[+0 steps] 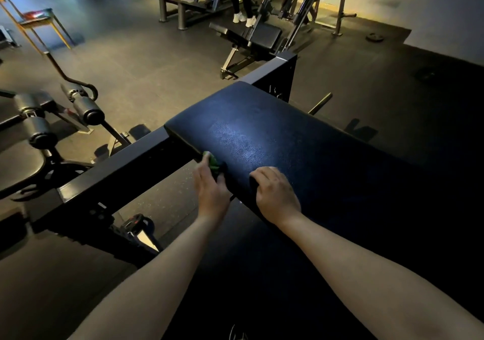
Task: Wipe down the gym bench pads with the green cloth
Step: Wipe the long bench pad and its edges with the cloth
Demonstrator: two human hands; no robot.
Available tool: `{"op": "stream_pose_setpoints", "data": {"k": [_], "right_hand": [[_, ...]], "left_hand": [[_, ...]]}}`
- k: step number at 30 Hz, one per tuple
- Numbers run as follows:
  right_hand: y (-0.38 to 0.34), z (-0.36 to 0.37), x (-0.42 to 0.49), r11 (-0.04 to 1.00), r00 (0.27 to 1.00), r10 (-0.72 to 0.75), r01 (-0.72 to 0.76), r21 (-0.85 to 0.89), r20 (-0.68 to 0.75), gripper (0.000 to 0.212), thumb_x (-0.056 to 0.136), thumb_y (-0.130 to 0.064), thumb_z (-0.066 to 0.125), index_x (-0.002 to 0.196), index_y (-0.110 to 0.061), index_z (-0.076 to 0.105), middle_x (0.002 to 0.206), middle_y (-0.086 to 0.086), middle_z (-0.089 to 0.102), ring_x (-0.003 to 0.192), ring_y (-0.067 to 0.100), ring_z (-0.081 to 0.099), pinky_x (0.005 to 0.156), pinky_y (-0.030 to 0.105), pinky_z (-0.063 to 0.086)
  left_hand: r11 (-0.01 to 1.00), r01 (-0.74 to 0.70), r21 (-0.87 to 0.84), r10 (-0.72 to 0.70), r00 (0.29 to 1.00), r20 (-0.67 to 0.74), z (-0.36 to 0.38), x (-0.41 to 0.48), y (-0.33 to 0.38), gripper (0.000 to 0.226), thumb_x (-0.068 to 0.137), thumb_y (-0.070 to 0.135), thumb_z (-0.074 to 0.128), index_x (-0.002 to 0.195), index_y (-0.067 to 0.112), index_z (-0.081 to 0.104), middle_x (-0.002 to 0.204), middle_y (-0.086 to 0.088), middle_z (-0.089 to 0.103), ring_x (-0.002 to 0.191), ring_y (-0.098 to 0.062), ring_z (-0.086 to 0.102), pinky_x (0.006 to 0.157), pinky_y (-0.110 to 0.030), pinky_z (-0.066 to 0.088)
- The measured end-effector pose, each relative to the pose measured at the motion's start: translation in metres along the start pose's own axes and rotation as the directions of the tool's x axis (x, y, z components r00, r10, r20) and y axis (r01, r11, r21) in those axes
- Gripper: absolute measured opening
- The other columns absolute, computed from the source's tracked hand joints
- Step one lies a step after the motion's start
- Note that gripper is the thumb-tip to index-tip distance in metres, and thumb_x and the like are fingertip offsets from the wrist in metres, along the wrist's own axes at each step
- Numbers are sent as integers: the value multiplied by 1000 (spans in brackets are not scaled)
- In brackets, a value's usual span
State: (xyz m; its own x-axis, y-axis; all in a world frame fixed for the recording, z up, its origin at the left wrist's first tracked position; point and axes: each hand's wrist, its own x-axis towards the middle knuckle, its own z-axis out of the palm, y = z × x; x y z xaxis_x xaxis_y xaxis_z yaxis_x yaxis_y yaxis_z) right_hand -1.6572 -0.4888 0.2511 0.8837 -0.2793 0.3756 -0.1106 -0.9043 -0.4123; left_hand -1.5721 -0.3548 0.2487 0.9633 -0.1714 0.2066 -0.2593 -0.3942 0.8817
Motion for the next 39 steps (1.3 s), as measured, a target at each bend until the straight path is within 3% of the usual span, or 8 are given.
{"op": "stream_pose_setpoints", "data": {"k": [4, 10, 17, 21, 23, 26, 29, 39], "right_hand": [[-3, 0, 1, 1000, 1000, 11, -11, -6, 21, 33, 76, -6, 49, 103, -14, 65, 104, 1, 62, 101, 26, 55, 88, 40, 48], [-6, -3, 1, 999, 1000, 20, -20, -44, 4, 31, 78, -11, 45, 100, -14, 66, 102, 2, 63, 97, 27, 56, 84, 42, 49], [-10, -2, -1, 998, 999, 42, -43, -41, -21, 36, 79, -19, 39, 99, -11, 69, 101, 4, 66, 97, 29, 60, 85, 42, 51], [-9, -3, 0, 998, 999, 35, -35, -54, -15, 33, 78, -15, 42, 98, -13, 68, 100, 2, 66, 96, 28, 58, 85, 43, 50], [-10, -2, -2, 998, 1000, 22, -23, -54, -16, 33, 77, -11, 45, 100, -13, 68, 102, 2, 66, 98, 28, 59, 86, 43, 50], [-10, -1, 0, 998, 999, 29, -30, -51, -16, 32, 76, -7, 49, 102, -13, 68, 104, 1, 65, 100, 27, 58, 87, 43, 50], [-9, -1, 0, 998, 1000, 22, -23, -62, -9, 34, 77, -7, 48, 104, -13, 68, 106, 1, 65, 102, 26, 58, 87, 42, 50], [-13, 0, -1, 997, 999, 45, -46, -60, -10, 33, 78, -13, 45, 100, -13, 69, 105, 0, 66, 101, 26, 60, 84, 42, 51]], "left_hand": [[983, 147, 111, -150, 989, 12, 15, 35, 3, 36, 104, 27, 45, 137, 12, 52, 142, -11, 34, 131, -31, 32, 115, -31, 19], [952, -114, 284, 71, 985, 158, 26, 12, -6, 25, 104, 18, 44, 110, 15, 67, 126, -11, 45, 117, -34, 38, 105, -30, 22], [939, -340, 47, 310, 899, 309, 14, -45, -4, 25, 93, 18, 52, 115, 17, 65, 112, -4, 51, 105, -24, 47, 100, -35, 38], [963, -255, -86, 269, 915, 302, -5, -26, -10, 45, 91, 8, 63, 135, 12, 54, 124, 1, 45, 116, -10, 47, 109, -19, 34], [982, -178, -60, 186, 965, 182, -11, -9, -17, 48, 93, 9, 63, 139, 10, 50, 128, -2, 39, 122, -15, 44, 113, -23, 31], [986, 110, -123, -105, 993, 44, -8, 26, -23, 49, 95, 12, 60, 141, 9, 45, 137, -10, 29, 130, -26, 37, 118, -34, 28], [923, 347, -166, -329, 936, 127, 6, 46, -15, 45, 97, 22, 57, 139, 15, 43, 143, -12, 24, 134, -27, 33, 119, -37, 26], [939, 305, -159, -301, 952, 50, 23, 22, -6, 12, 96, 11, 53, 106, 18, 53, 130, -8, 33, 128, -26, 37, 114, -28, 25]]}}
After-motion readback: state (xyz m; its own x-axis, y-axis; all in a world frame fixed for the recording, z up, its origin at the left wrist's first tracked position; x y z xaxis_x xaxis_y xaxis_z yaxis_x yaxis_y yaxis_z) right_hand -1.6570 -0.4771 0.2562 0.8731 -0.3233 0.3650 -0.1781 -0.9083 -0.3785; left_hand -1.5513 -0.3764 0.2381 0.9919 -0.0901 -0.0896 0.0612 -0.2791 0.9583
